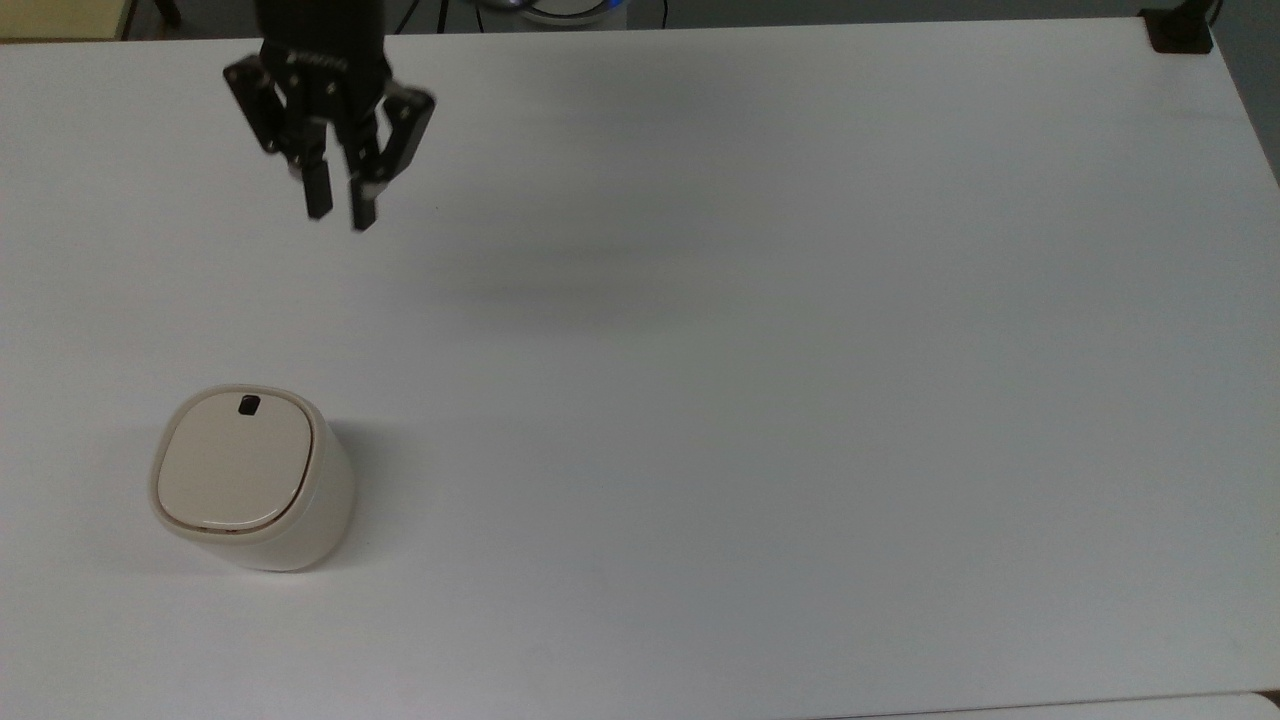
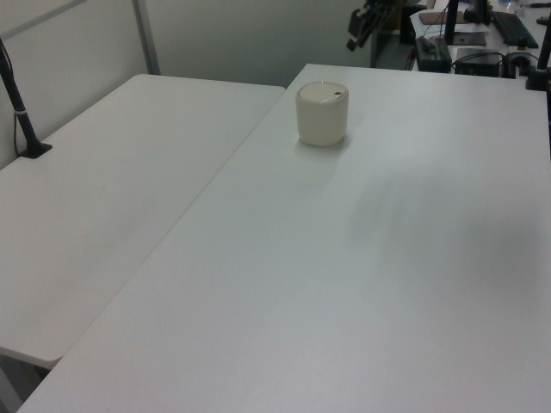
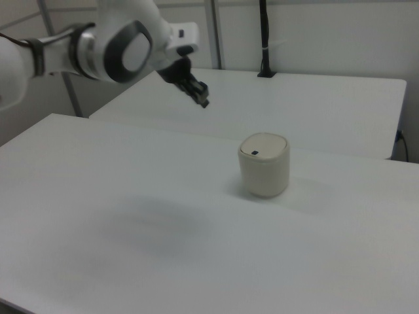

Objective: Open the trash bin
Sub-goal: 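Move the gripper over the cream trash bin and lower toward the lid tab, then hook the lid tab with the gripper and lift the lid upward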

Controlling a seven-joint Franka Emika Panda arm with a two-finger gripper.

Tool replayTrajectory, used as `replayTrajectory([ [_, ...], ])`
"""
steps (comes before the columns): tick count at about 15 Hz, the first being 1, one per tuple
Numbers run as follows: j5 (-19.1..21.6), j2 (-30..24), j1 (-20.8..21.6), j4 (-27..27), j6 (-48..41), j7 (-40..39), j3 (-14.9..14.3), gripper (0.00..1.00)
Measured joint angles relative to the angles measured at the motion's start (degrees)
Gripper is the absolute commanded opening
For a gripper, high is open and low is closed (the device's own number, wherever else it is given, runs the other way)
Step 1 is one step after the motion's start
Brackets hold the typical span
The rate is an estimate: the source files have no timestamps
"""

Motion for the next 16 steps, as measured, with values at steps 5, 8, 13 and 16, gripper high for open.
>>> replayTrajectory([
  [5, -2.35, 7.83, -3.69, 0.01, 16.55, 10.9, -0.19, 0.0],
  [8, -3.77, 10.86, -4.79, -0.01, 20.88, 11.49, -1.64, 0.0],
  [13, -6.38, 15.44, -4.71, -0.04, 24.33, 11.75, -2.26, 0.0],
  [16, -8.2, 16.97, -4.32, -0.02, 24.37, 11.8, -2.25, 0.0],
])
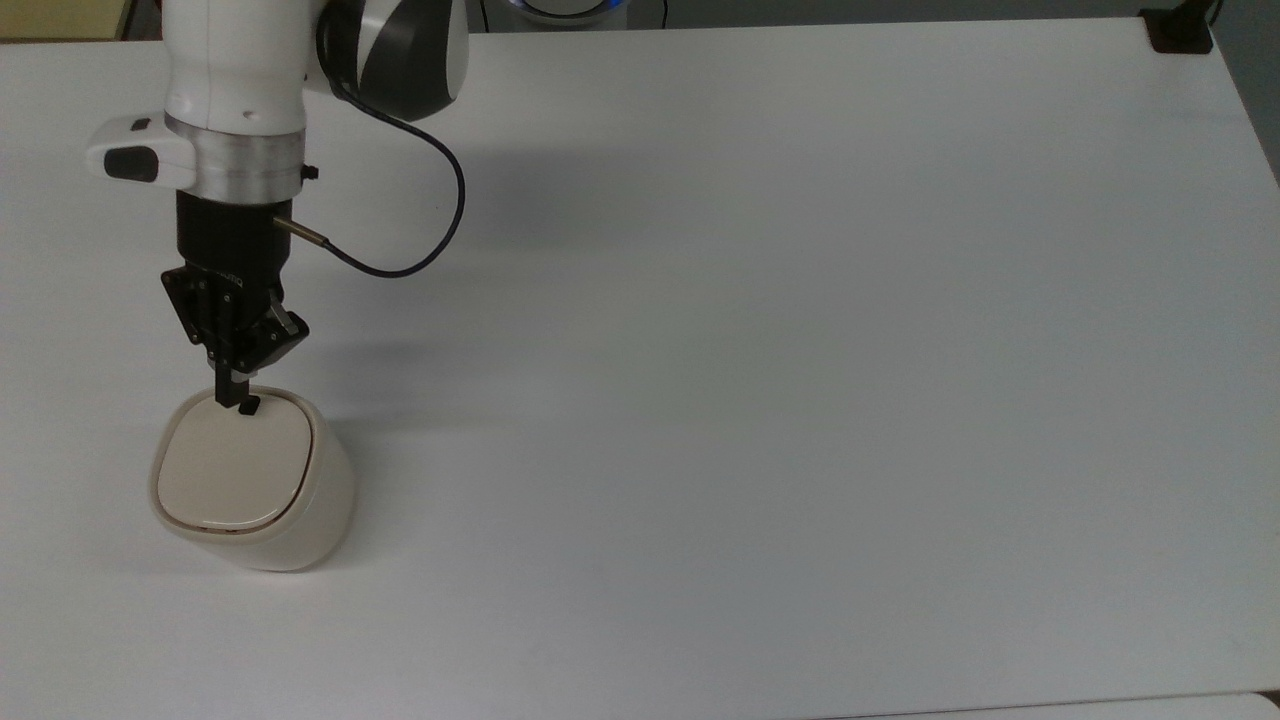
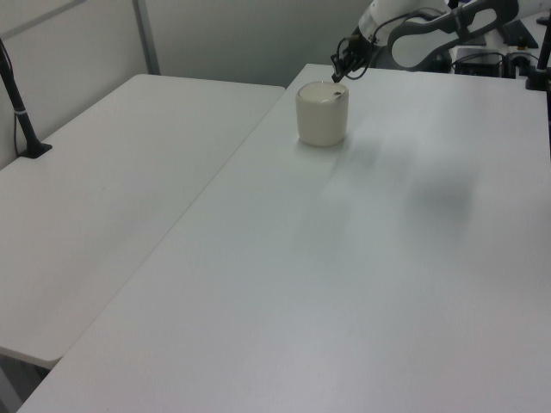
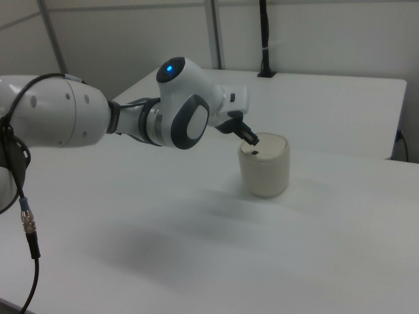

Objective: Open the trash bin
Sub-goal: 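Hook the lid tab with the gripper and lift the lid upward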

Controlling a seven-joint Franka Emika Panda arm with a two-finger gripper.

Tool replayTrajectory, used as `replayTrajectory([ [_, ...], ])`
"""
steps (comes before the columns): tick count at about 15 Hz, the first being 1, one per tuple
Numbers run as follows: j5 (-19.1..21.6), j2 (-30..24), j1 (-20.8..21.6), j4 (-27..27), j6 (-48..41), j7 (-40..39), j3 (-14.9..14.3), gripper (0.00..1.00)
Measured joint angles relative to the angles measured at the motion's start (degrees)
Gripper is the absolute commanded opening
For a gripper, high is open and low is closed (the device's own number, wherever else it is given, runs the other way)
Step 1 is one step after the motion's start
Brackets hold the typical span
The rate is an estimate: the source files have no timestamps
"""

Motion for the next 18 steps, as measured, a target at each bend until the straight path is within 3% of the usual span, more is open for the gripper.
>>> replayTrajectory([
  [14, -3.52, 1.74, 0.37, -0.14, 0.04, 0.26, 0.0, 0.0],
  [18, -3.18, 1.0, -0.03, 0.92, 0.12, 7.94, -0.05, 0.0],
])
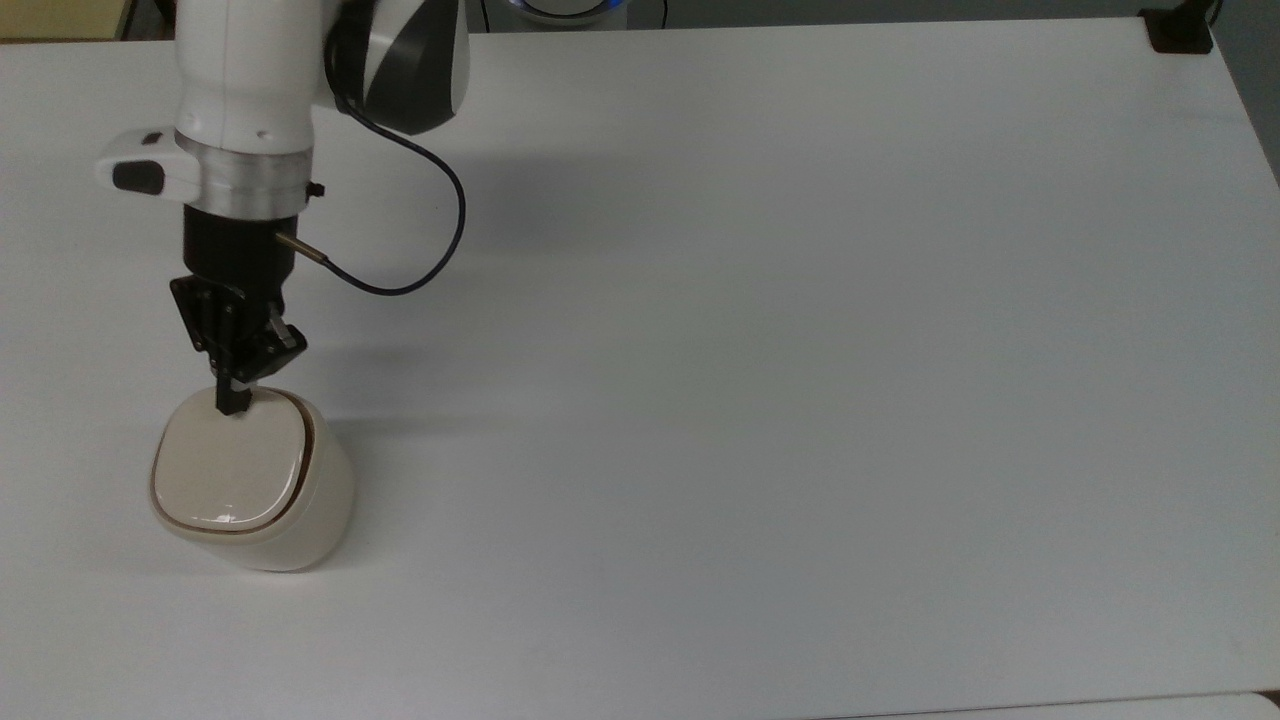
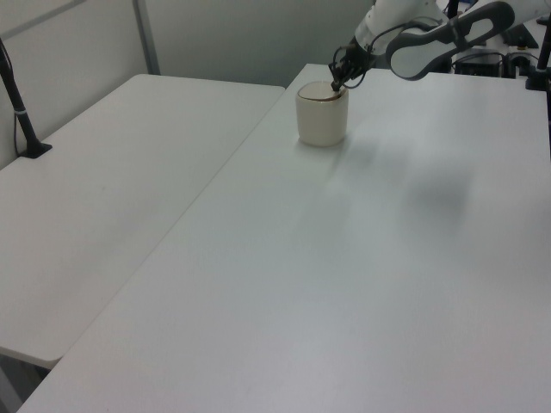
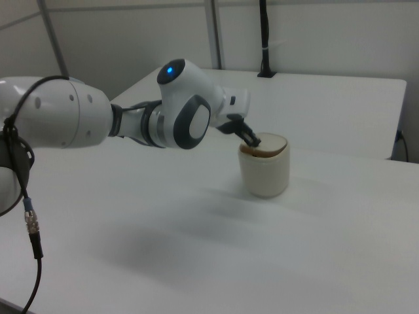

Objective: Open the trash bin

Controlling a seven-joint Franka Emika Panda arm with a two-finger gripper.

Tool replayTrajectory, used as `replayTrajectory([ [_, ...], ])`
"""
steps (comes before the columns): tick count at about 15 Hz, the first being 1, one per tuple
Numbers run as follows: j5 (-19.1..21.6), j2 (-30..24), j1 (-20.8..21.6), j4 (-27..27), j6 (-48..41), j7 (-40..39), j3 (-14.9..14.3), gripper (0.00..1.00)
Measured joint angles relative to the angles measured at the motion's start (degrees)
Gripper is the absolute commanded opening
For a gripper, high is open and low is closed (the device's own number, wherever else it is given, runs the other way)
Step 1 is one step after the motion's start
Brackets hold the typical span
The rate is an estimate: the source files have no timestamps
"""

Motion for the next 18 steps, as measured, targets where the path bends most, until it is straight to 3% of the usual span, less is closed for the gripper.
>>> replayTrajectory([
  [3, 2.52, -3.25, -0.23, 1.71, -2.92, 3.64, 0.04, 0.0],
  [7, 7.49, -10.57, 0.38, 2.3, -16.11, 3.83, 1.04, 0.02],
  [10, 8.93, -15.27, 1.8, 2.26, -26.41, 4.05, 2.25, 0.12],
  [11, 8.96, -16.66, 2.8, 2.24, -30.27, 4.17, 2.4, 0.22],
  [12, 8.98, -17.85, 3.73, 2.2, -33.67, 4.23, 2.5, 0.4],
  [13, 9.0, -19.06, 4.76, 2.15, -37.28, 4.23, 2.61, 0.67],
  [14, 9.01, -20.08, 5.87, 2.09, -40.47, 4.22, 2.68, 0.85],
  [16, 9.56, -21.71, 8.08, 1.97, -45.91, 4.06, 2.77, 1.0],
  [18, 11.59, -23.32, 10.24, 1.85, -51.22, 1.34, 2.81, 1.0],
])
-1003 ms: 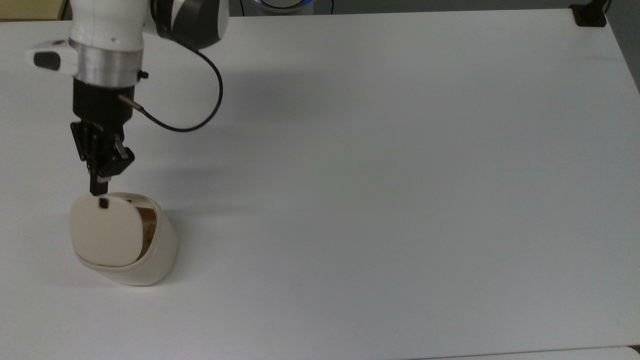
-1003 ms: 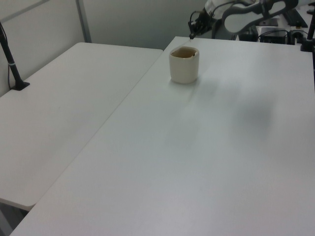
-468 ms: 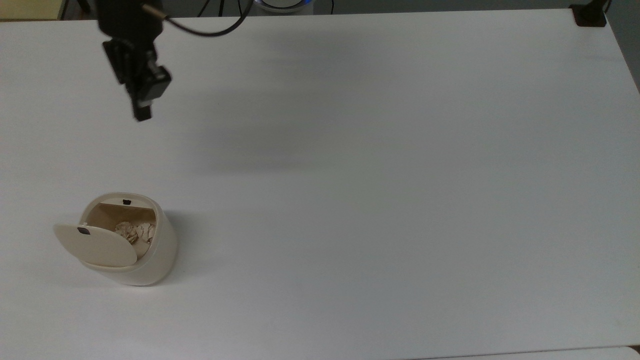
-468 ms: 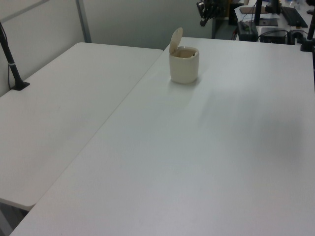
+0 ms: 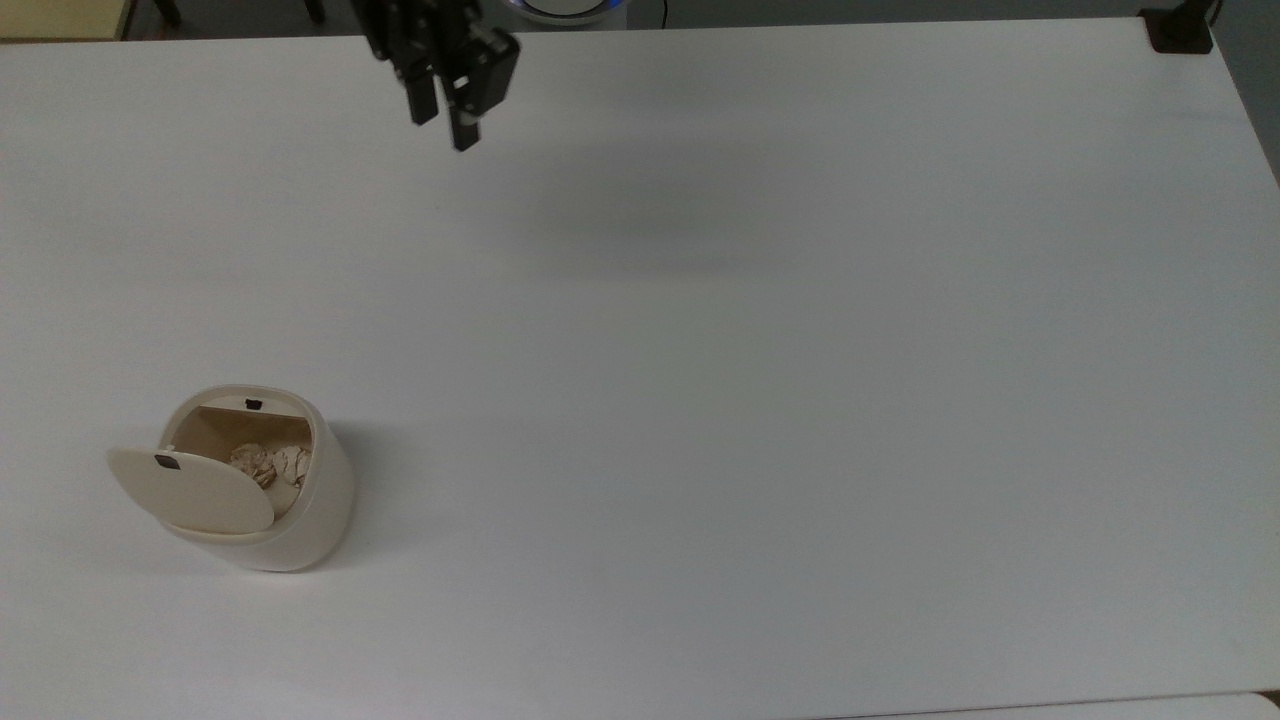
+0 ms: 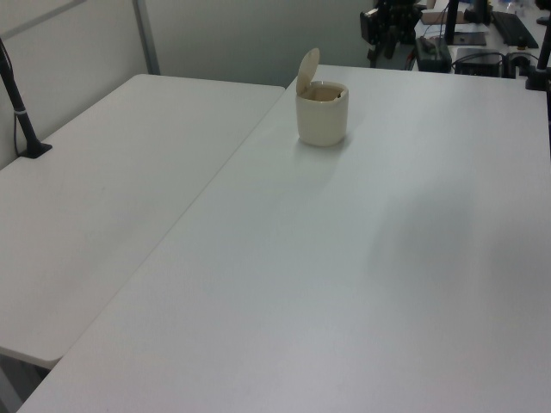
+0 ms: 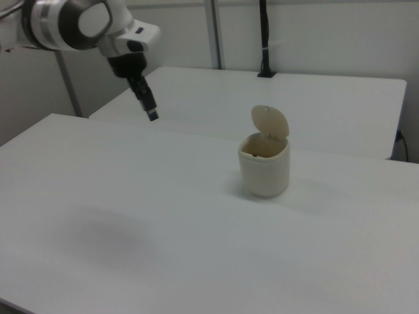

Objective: Open the trash bin

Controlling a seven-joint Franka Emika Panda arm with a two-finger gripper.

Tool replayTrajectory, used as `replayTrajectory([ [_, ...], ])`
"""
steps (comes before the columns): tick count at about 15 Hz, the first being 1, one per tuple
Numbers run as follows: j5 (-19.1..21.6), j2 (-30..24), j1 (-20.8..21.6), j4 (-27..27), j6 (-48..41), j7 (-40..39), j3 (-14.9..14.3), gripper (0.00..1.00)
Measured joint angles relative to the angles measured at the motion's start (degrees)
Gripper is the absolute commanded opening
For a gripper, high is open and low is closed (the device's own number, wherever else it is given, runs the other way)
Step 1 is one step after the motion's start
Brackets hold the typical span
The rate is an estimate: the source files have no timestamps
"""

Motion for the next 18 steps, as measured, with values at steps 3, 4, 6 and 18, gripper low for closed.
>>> replayTrajectory([
  [3, 0.95, -1.92, 1.16, -0.1, -6.94, -6.62, -0.01, 1.0],
  [4, 1.02, -2.39, 1.48, -0.19, -8.4, -9.03, -0.04, 1.0],
  [6, 1.03, -2.88, 2.45, -0.41, -9.4, -13.77, -0.05, 1.0],
  [18, 1.02, -2.82, 2.75, -1.0, -9.4, -37.0, -1.33, 1.0],
])
